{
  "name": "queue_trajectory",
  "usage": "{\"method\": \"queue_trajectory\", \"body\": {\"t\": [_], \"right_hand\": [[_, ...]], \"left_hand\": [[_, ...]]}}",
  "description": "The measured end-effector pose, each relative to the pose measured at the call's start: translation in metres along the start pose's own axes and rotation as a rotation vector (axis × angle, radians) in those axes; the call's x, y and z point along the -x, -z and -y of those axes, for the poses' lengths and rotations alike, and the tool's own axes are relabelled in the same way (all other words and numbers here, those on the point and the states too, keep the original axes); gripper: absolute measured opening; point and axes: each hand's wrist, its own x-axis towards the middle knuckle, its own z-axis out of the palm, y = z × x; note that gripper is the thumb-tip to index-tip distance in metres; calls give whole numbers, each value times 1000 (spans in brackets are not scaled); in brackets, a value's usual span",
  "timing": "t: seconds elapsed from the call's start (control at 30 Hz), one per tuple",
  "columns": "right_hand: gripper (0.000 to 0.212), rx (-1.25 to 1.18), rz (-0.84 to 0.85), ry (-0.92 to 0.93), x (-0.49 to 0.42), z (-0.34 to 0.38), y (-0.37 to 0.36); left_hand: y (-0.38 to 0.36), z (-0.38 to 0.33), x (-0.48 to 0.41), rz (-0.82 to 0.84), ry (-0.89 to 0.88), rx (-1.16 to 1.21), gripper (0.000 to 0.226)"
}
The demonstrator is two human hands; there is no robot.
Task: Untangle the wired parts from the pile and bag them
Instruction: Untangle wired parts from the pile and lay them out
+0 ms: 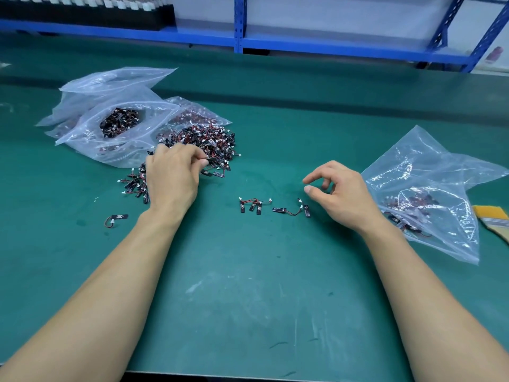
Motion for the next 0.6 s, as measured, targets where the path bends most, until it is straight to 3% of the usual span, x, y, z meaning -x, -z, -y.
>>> {"method": "queue_trajectory", "body": {"t": [0.17, 0.27, 0.4, 0.6], "right_hand": [[10, -9, -45, 14, -1, 0, -1], [15, -25, -72, 30, -2, 0, 1], [16, -26, -89, 38, -2, -1, 2], [13, -22, -87, 41, -1, 1, 2]], "left_hand": [[9, 0, 0, -105, -18, 109, 11], [17, -8, 1, -83, -140, 293, 8], [30, -33, 14, 190, -260, 635, 7], [33, -48, 27, 741, -189, 855, 8]]}}
